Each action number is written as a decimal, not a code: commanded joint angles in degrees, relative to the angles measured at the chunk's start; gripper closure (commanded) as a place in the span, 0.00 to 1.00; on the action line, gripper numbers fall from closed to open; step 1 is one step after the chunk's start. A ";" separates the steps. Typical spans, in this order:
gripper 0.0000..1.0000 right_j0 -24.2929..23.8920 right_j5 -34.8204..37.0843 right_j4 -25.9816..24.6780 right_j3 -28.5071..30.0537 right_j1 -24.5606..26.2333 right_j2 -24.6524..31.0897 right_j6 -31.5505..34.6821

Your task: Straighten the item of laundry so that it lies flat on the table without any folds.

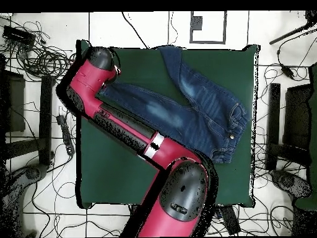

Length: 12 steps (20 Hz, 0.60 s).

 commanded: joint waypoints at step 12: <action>1.00 9.09 -0.06 6.00 -3.76 1.07 -3.79 15.70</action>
